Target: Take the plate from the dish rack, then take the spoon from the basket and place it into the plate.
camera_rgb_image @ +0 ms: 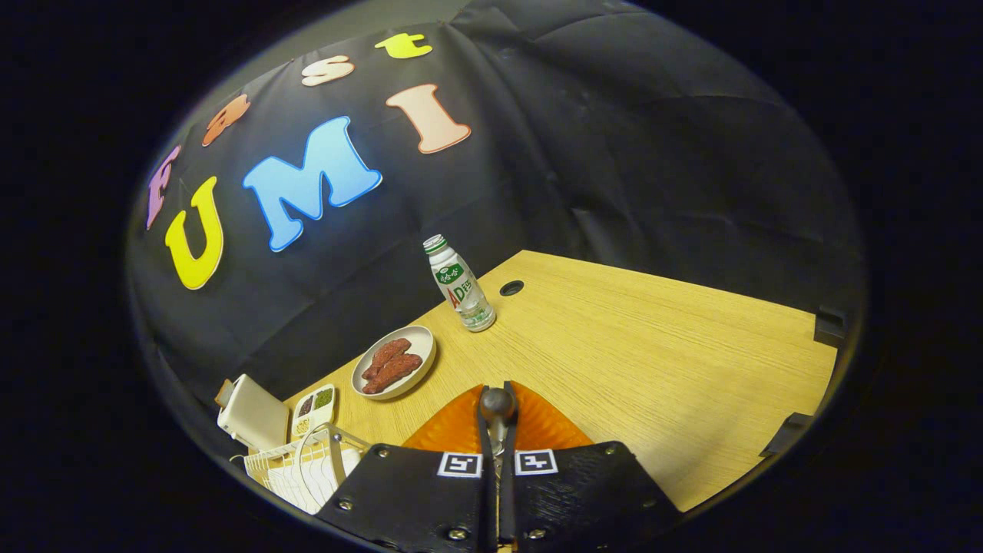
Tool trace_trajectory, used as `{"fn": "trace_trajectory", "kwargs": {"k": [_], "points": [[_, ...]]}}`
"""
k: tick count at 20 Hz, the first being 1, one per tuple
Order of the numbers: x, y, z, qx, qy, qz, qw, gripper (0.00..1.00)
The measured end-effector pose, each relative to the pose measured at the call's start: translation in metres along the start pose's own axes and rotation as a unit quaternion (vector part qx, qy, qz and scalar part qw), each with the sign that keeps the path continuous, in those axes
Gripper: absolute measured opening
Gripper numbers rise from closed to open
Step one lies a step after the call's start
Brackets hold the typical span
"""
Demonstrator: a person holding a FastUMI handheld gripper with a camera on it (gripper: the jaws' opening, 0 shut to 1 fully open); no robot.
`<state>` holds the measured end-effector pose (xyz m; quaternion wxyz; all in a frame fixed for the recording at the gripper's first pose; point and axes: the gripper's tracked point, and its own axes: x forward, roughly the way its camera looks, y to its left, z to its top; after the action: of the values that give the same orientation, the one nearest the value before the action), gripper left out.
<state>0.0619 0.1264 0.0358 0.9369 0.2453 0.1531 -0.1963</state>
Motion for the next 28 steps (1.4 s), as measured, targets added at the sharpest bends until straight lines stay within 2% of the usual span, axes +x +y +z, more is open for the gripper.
{"fn": "trace_trajectory", "kwargs": {"k": [5, 12, 18, 23, 28], "points": [[-0.006, 0.018, 0.01, -0.058, -0.006, -0.002, 0.998, 0.01], [-0.036, 0.045, 0.056, -0.135, -0.051, -0.014, 0.989, 0.01], [-0.07, 0.073, 0.092, -0.209, -0.086, -0.026, 0.974, 0.01], [-0.108, 0.119, 0.085, -0.245, -0.09, 0.004, 0.965, 0.01], [-0.145, 0.171, 0.041, -0.274, -0.07, 0.062, 0.957, 0.01]]}}
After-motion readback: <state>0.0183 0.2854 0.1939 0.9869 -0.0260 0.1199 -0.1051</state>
